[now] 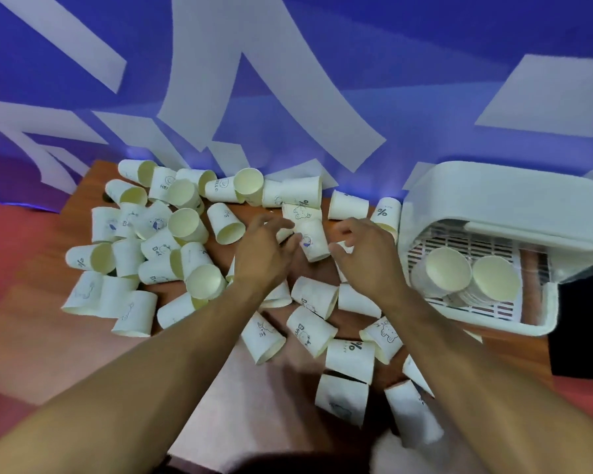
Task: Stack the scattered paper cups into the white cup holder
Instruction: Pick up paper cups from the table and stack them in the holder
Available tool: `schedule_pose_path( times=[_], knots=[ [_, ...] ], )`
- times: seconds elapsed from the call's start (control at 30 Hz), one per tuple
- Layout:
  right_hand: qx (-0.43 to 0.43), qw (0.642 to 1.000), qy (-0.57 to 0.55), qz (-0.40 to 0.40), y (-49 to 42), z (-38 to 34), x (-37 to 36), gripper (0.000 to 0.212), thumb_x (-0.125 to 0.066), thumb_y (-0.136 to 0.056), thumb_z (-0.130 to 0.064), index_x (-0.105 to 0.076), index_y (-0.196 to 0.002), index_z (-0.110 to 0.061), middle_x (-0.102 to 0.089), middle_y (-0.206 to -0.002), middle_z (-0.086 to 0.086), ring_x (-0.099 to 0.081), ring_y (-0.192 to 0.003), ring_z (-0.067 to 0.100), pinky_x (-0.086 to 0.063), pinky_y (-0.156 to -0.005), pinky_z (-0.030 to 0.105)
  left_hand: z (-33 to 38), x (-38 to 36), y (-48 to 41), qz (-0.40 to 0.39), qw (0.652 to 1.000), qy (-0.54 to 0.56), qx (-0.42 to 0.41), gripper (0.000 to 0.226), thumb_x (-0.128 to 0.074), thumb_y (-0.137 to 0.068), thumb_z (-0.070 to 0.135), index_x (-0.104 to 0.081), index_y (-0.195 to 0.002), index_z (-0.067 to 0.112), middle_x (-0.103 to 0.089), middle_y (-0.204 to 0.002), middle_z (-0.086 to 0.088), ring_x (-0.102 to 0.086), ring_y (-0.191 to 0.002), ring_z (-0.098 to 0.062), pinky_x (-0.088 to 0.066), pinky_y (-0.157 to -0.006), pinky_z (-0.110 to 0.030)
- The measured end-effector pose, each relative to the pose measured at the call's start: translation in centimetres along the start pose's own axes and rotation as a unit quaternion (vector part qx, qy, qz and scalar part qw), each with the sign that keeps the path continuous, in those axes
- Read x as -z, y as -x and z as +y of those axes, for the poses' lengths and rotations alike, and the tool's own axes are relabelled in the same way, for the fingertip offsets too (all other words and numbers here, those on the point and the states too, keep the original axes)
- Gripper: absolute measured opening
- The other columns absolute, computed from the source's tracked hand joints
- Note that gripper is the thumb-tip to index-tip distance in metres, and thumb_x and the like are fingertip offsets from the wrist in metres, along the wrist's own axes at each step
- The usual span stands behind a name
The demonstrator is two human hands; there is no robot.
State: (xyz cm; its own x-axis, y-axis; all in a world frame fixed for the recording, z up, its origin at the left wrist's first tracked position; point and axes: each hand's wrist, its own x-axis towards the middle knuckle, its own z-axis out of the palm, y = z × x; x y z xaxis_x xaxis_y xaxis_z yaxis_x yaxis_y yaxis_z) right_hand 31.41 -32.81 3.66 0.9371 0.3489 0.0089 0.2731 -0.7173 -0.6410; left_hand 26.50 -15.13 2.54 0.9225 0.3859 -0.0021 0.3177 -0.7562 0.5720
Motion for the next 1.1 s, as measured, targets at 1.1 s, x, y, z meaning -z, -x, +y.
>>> schedule_pose_path(
  times=[1.1],
  knots=[
    [-0.203,0.965,-0.168,0.011,-12.4,-3.2,-9.5,0.033,-0.070,-0.082,-0.034,-0.069,-0.110,-0.017,-0.063,-0.117,-0.005,-0.061,-0.099,0.007,-0.048,-0.092,0.028,-11.4,-2.2,-15.2,-0.125,0.988,-0.088,0.012,0.030,-0.060,-0.090,0.036,-0.069,-0.113,0.018,-0.062,-0.116,-0.006,-0.063,-0.099,-0.027,-0.048,-0.078,-0.033]
  ],
)
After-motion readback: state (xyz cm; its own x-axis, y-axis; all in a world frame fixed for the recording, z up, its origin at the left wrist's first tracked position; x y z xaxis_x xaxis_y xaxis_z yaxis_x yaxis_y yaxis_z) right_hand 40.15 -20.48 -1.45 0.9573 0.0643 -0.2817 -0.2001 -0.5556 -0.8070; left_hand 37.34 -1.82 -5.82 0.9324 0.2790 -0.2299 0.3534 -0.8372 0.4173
